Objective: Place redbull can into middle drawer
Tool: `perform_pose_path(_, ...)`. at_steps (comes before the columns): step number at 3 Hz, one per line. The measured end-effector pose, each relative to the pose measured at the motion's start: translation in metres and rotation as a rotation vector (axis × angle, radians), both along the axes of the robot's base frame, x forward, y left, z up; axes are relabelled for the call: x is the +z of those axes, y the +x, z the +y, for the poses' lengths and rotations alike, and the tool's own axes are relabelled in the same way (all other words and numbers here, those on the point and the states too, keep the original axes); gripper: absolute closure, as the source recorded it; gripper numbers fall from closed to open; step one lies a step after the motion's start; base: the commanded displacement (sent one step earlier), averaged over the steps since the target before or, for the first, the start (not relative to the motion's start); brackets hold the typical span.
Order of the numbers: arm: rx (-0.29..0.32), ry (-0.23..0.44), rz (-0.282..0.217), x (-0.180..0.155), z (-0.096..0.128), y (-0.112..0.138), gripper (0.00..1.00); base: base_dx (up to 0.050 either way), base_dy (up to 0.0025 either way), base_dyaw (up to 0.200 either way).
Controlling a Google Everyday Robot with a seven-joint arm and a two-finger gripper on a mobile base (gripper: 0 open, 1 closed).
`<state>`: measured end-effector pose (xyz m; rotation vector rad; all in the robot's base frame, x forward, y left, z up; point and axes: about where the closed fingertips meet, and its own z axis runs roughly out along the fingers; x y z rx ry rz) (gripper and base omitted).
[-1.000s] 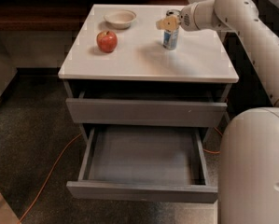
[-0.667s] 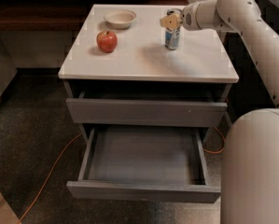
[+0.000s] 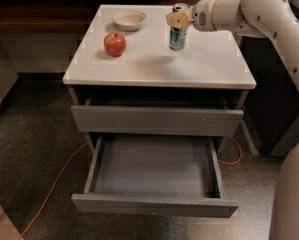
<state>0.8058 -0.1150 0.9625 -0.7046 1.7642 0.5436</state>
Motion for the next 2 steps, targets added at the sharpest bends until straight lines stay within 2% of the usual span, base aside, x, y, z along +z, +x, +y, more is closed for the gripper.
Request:
perform_pose_path(1,0.134,0.033,-0.006,0.012,0.033,-0.055,1.0,0.0,0.0,0.0)
perform_pose_path(2,0.231,0.057,0.022,0.009,0.056,-0.11,1.0,0.0,0.0,0.0)
